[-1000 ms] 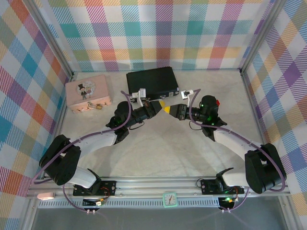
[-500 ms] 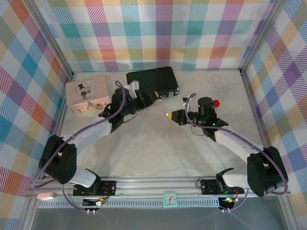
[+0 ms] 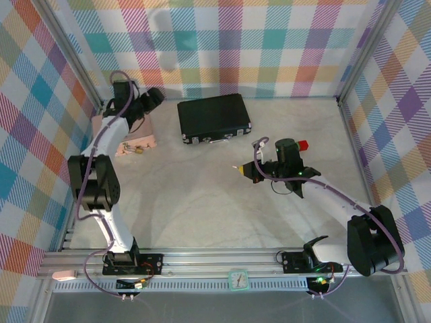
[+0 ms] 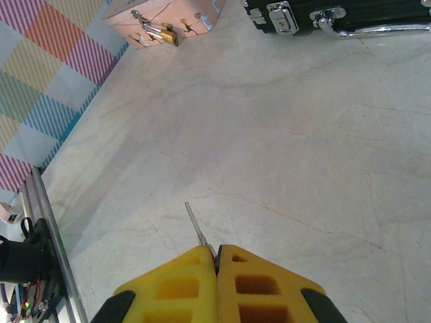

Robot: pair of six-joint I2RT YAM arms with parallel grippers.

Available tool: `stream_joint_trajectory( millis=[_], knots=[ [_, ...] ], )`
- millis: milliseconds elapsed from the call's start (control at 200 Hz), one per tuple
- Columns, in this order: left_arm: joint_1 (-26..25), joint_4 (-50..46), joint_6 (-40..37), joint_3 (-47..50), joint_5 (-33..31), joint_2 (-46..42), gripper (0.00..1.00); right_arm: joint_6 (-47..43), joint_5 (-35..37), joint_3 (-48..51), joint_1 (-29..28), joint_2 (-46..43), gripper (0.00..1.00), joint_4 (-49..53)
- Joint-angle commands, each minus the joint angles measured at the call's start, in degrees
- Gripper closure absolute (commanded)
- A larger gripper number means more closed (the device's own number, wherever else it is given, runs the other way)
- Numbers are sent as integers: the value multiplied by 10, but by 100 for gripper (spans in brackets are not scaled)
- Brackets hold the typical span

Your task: Unlock a padlock with a key

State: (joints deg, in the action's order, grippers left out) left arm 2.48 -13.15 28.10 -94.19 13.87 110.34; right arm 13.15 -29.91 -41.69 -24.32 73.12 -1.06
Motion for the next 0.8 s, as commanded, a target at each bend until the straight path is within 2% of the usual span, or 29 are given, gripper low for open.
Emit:
stream_joint_trajectory(
  millis=[0, 190, 325, 505, 650, 795],
  knots=[
    [47, -94, -41, -68, -10, 49, 18, -16, 1, -26, 4, 8, 100, 12],
    [92, -169, -85, -174, -24, 136, 18, -1, 28, -30, 3, 11, 100, 16],
    [99, -196, -118, -215, -53, 172, 18, 1, 36, -39, 3, 11, 100, 28],
    [101, -221, -138, -247, -59, 213, 18, 5, 41, -49, 3, 5, 100, 40],
    [100, -209, -118, -207, -37, 210, 21, 12, 41, -52, 3, 7, 100, 34],
    [93, -133, -71, -64, -34, 146, 23, 20, 35, -51, 4, 11, 100, 17]
  ],
)
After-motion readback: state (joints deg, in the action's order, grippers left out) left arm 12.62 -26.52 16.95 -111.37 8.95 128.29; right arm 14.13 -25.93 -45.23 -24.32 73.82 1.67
